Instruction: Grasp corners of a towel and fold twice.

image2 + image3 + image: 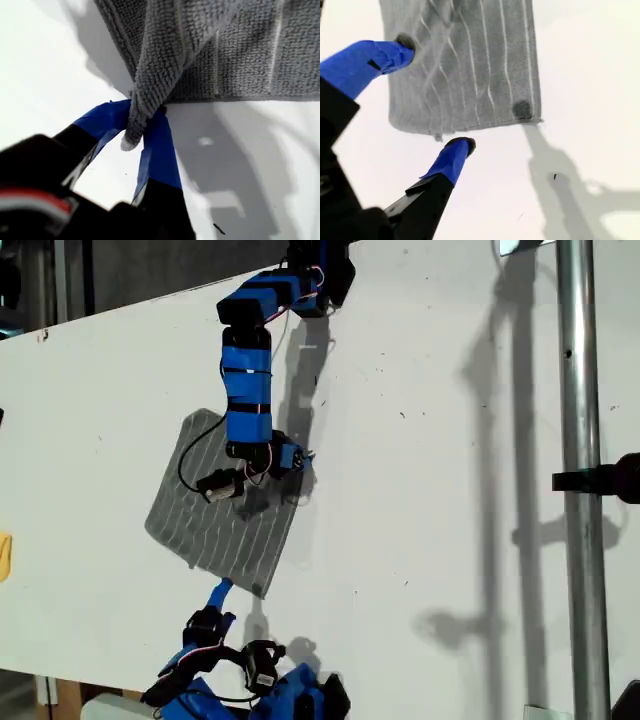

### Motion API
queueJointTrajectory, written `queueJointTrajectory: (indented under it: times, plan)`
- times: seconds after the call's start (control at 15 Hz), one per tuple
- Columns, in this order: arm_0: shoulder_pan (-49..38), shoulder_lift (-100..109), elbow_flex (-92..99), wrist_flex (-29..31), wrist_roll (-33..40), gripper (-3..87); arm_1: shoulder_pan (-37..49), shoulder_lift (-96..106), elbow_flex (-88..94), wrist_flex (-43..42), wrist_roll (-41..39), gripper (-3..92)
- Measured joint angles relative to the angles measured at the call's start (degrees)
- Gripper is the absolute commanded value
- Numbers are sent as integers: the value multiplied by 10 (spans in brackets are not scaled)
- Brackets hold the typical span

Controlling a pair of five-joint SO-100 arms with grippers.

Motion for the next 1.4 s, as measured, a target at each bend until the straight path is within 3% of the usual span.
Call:
queueJointTrajectory:
  times: [0.73,0.93,1.07,1.27,1.4]
  plan:
    - [11,-209,81,-156,-16,317,0,25,4,1,0,-2]
    - [12,-355,22,-160,-19,264,0,39,4,0,0,-2]
    - [7,-446,-64,-115,-20,222,0,40,4,0,0,-2]
    - [3,-484,-120,-97,-20,35,0,40,4,0,0,-2]
    - [3,-487,-130,-96,-20,-27,0,40,9,-8,0,-2]
